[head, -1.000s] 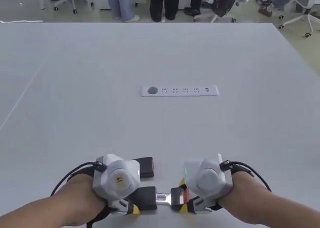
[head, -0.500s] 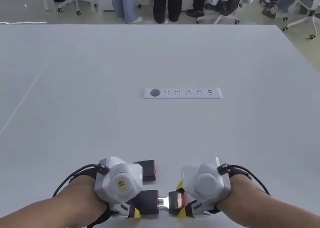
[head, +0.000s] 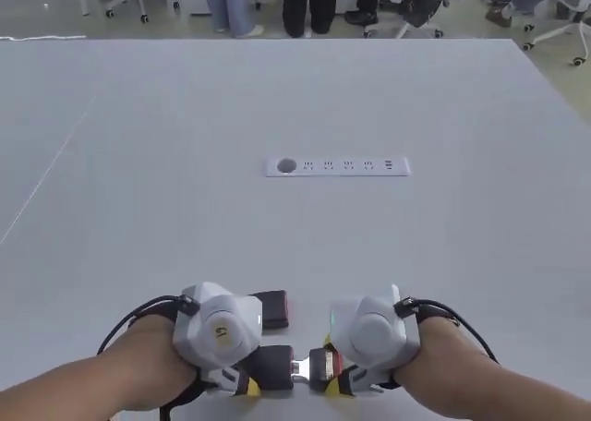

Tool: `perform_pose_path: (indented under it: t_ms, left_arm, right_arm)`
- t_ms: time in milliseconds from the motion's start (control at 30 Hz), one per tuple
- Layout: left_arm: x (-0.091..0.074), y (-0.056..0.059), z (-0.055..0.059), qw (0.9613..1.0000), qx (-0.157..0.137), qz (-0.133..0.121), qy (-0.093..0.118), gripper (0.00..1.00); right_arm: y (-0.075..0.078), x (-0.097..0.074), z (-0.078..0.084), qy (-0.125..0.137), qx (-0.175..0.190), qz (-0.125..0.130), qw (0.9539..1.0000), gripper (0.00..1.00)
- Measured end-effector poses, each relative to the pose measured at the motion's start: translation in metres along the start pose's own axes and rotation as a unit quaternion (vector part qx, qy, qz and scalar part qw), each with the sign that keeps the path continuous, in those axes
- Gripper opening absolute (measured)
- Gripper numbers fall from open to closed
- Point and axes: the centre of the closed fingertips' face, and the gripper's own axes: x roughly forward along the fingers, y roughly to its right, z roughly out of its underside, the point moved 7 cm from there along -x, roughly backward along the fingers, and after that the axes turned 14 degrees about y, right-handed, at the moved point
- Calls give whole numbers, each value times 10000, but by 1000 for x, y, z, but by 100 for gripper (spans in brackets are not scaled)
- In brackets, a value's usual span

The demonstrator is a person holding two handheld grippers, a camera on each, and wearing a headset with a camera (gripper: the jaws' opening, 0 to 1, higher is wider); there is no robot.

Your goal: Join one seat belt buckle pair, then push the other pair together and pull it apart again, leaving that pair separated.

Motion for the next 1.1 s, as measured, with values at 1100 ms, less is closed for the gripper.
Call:
perform_pose_path:
  t_ms: [1100]
  left_arm:
    - [-3,1,2,10000,1,-30,64,31]
  right_arm:
    - [-2,13,-13,-184,-33,120,9998,28]
